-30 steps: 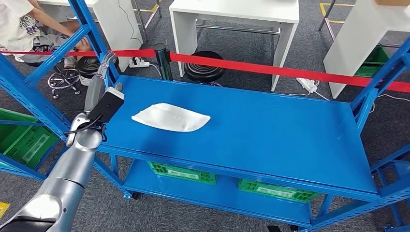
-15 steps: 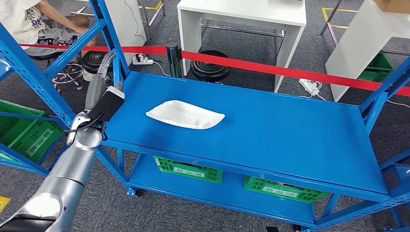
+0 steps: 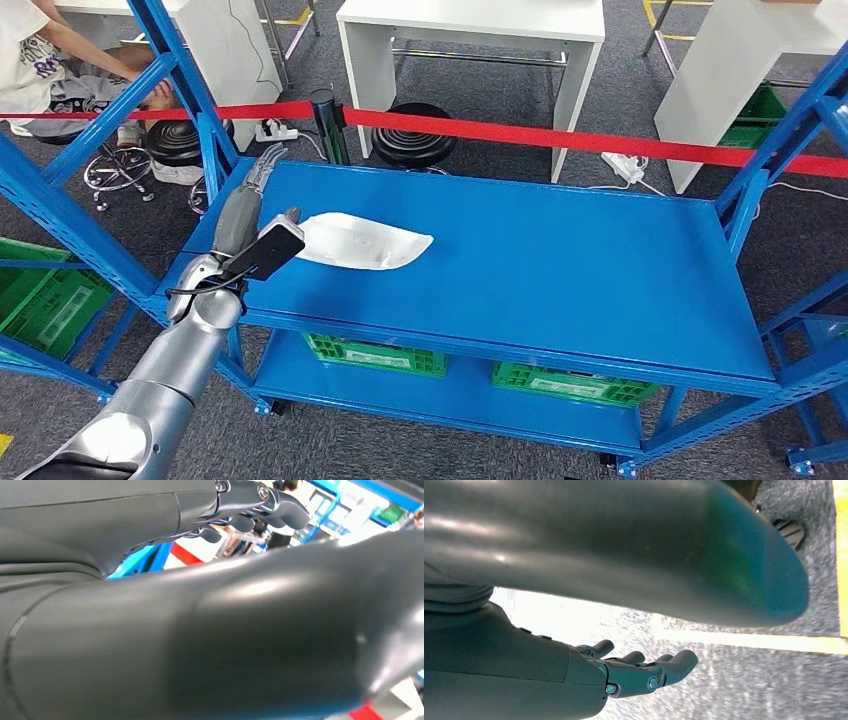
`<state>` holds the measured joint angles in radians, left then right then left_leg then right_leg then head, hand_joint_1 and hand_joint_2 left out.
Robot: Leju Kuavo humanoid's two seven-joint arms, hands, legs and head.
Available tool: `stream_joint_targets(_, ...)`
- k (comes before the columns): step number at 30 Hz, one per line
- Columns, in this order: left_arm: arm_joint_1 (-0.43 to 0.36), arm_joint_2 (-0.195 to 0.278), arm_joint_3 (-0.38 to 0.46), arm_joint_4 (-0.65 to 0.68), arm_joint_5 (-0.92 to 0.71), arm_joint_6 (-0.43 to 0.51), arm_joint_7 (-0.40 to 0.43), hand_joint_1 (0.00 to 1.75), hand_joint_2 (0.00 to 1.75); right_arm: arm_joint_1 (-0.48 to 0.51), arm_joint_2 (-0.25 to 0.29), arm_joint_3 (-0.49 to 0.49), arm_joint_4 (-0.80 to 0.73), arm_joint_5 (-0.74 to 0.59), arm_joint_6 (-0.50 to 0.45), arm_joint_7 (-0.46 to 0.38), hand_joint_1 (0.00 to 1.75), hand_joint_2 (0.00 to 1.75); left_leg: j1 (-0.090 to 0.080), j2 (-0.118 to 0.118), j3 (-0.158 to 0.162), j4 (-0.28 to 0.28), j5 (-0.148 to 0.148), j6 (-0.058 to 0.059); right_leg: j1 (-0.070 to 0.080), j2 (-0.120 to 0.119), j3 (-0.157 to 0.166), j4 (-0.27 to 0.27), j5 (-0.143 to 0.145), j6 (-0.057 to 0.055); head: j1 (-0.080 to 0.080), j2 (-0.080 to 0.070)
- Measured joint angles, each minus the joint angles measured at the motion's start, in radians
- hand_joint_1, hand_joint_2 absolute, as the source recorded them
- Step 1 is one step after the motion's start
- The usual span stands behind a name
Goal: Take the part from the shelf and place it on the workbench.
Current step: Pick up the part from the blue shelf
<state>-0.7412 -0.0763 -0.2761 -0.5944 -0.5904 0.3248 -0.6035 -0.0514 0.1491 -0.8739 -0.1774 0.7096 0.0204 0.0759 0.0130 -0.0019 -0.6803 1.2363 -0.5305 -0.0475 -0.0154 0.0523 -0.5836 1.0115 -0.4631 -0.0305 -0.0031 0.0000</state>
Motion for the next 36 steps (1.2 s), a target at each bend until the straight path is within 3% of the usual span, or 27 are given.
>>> stream_joint_targets(5,0.0,0.0,0.0,0.001,0.0,0.0,0.0,0.0,0.0,0.0,0.0,-0.001,0.0,0.0,-0.001,0.001,0.0,0.0,0.0,-0.001,0.009,-0.018,0.01,0.0,0.0,0.002,0.0,0.0,0.0,0.001,0.0,0.0)
stream_joint_targets(7,-0.002,-0.001,-0.001,0.004,-0.004,0.0,0.0,0.0,0.0,0.0,0.001,-0.004,0.0,0.001,-0.002,0.004,0.0,0.0,0.002,-0.006,0.039,-0.08,0.039,-0.001,-0.002,0.008,0.001,0.001,-0.001,0.004,0.0,0.0)
stream_joint_targets(9,-0.005,-0.003,-0.004,0.01,-0.014,0.0,0.003,0.0,0.0,-0.001,0.002,-0.007,0.0,0.005,-0.004,0.008,0.0,0.0,0.006,-0.036,0.089,-0.172,0.063,-0.001,-0.004,0.017,0.0,0.003,-0.003,0.011,0.0,0.0)
stream_joint_targets(11,-0.008,-0.007,-0.009,0.017,-0.023,-0.003,0.009,0.0,0.0,-0.002,0.002,-0.01,0.0,0.01,-0.004,0.008,0.0,0.0,0.006,-0.061,0.113,-0.215,0.062,0.005,-0.005,0.031,-0.007,0.004,0.001,0.024,0.0,0.0)
stream_joint_targets(12,-0.013,-0.011,-0.011,0.024,-0.025,-0.003,0.008,0.0,0.0,-0.002,0.002,-0.011,0.0,0.014,-0.004,0.001,0.0,0.0,0.006,-0.052,0.116,-0.221,0.061,0.019,-0.004,0.017,-0.028,0.036,-0.015,0.034,0.004,0.0)
stream_joint_targets(14,-0.021,-0.015,-0.014,0.041,-0.019,0.001,-0.003,0.0,0.0,-0.003,0.001,-0.013,0.0,0.022,-0.003,-0.017,0.0,0.0,0.002,-0.006,0.112,-0.228,0.062,0.045,-0.003,-0.017,-0.104,0.182,-0.079,0.052,0.01,0.0)
stream_joint_targets(15,-0.024,-0.015,-0.014,0.049,-0.013,0.006,-0.012,0.0,0.0,-0.003,0.001,-0.013,0.0,0.025,-0.002,-0.024,0.0,0.0,0.002,0.016,0.112,-0.231,0.063,0.055,-0.002,-0.041,-0.144,0.262,-0.111,0.057,0.013,0.0)
stream_joint_targets(16,-0.021,-0.014,-0.014,0.055,-0.008,0.009,-0.019,0.0,0.0,-0.002,0.0,-0.014,0.0,0.026,-0.001,-0.026,0.0,0.0,0.0,0.029,0.112,-0.231,0.062,0.056,-0.002,-0.044,-0.162,0.297,-0.116,0.058,0.013,0.0)
stream_joint_targets(17,-0.019,-0.013,-0.014,0.059,-0.004,0.012,-0.023,0.0,0.0,-0.001,0.0,-0.016,0.0,0.025,-0.001,-0.027,0.0,0.0,0.0,0.039,0.112,-0.23,0.062,0.055,-0.002,-0.047,-0.152,0.279,-0.097,0.057,0.014,0.0)
stream_joint_targets(18,-0.018,-0.013,-0.014,0.062,0.0,0.015,-0.027,0.0,0.0,0.0,-0.001,-0.018,0.0,0.025,-0.001,-0.027,0.0,0.0,-0.001,0.049,0.113,-0.228,0.061,0.054,-0.002,-0.055,-0.122,0.222,-0.065,0.055,0.014,0.0)
stream_joint_targets(20,-0.018,-0.012,-0.014,0.064,0.005,0.02,-0.029,0.0,0.0,-0.001,-0.003,-0.02,0.0,0.03,-0.001,-0.025,0.0,0.0,-0.004,0.065,0.113,-0.223,0.056,0.047,0.003,-0.093,-0.049,0.08,-0.013,0.047,0.014,0.0)
stream_joint_targets(22,-0.015,-0.009,-0.013,0.064,0.006,0.024,-0.026,0.0,0.0,-0.003,-0.004,-0.02,0.0,0.039,0.0,-0.022,0.0,0.0,-0.01,0.079,0.113,-0.22,0.052,0.036,0.01,-0.112,-0.019,0.015,-0.001,0.038,0.013,0.0)
stream_joint_targets(24,-0.01,-0.007,-0.013,0.064,0.006,0.025,-0.023,0.0,0.0,-0.002,-0.004,-0.02,0.0,0.045,0.0,-0.021,0.0,0.0,-0.012,0.094,0.116,-0.223,0.051,0.026,0.011,-0.094,-0.022,0.013,0.001,0.027,0.013,0.0)
stream_joint_targets(25,-0.009,-0.006,-0.013,0.064,0.006,0.025,-0.022,0.0,0.0,-0.001,-0.004,-0.02,0.0,0.046,0.001,-0.022,0.0,0.0,-0.01,0.09,0.116,-0.22,0.046,0.02,0.008,-0.087,-0.021,0.01,0.003,0.021,0.012,0.0)
stream_joint_targets(27,-0.008,-0.002,-0.012,0.063,0.006,0.025,-0.02,0.0,0.0,-0.001,-0.006,-0.021,0.0,0.047,0.0,-0.025,0.0,0.0,-0.006,0.055,0.091,-0.163,0.009,0.01,0.002,-0.074,-0.019,0.005,0.009,0.009,0.01,0.0)
stream_joint_targets(29,-0.005,0.001,-0.011,0.064,0.004,0.024,-0.016,0.0,0.0,-0.004,-0.007,-0.022,0.0,0.048,-0.002,-0.026,0.0,0.0,-0.003,0.016,0.028,-0.03,-0.055,0.003,0.0,-0.062,-0.02,0.005,0.01,0.003,0.008,0.0)
stream_joint_targets(30,-0.002,0.002,-0.011,0.065,0.002,0.024,-0.012,0.0,0.0,-0.004,-0.007,-0.023,0.0,0.048,-0.002,-0.025,0.0,0.0,-0.003,0.009,-0.004,0.032,-0.076,0.001,0.0,-0.054,-0.02,0.005,0.009,0.002,0.008,0.0)
stream_joint_targets(31,0.001,0.002,-0.011,0.066,-0.001,0.024,-0.006,0.0,0.0,-0.004,-0.008,-0.024,0.0,0.048,-0.003,-0.023,0.0,0.0,-0.003,0.007,-0.024,0.066,-0.079,0.001,0.0,-0.048,-0.02,0.005,0.009,0.002,0.008,0.0)
stream_joint_targets(32,0.002,0.002,-0.011,0.067,-0.004,0.024,-0.001,0.0,0.0,-0.004,-0.008,-0.025,0.0,0.048,-0.004,-0.021,0.0,0.0,-0.003,0.006,-0.025,0.059,-0.061,0.002,0.0,-0.041,-0.019,0.006,0.009,0.002,0.008,0.0)
stream_joint_targets(33,0.001,0.002,-0.011,0.067,-0.005,0.024,0.003,0.0,0.0,-0.004,-0.008,-0.026,0.0,0.05,-0.004,-0.02,0.0,0.0,-0.003,0.006,-0.006,0.011,-0.025,0.004,0.0,-0.036,-0.018,0.007,0.008,0.003,0.008,0.0)
stream_joint_targets(34,0.0,0.002,-0.01,0.066,-0.006,0.024,0.007,0.0,0.0,-0.004,-0.008,-0.027,0.0,0.051,-0.004,-0.018,0.0,0.0,-0.003,0.005,0.026,-0.063,0.015,0.007,0.0,-0.032,-0.017,0.009,0.007,0.005,0.008,0.0)
stream_joint_targets(36,-0.005,0.003,-0.01,0.064,-0.004,0.024,0.011,0.0,0.0,-0.005,-0.008,-0.027,0.0,0.058,-0.004,-0.011,0.0,0.0,-0.005,0.0,0.084,-0.186,0.061,0.014,0.003,-0.026,-0.018,0.012,0.004,0.015,0.008,0.0)
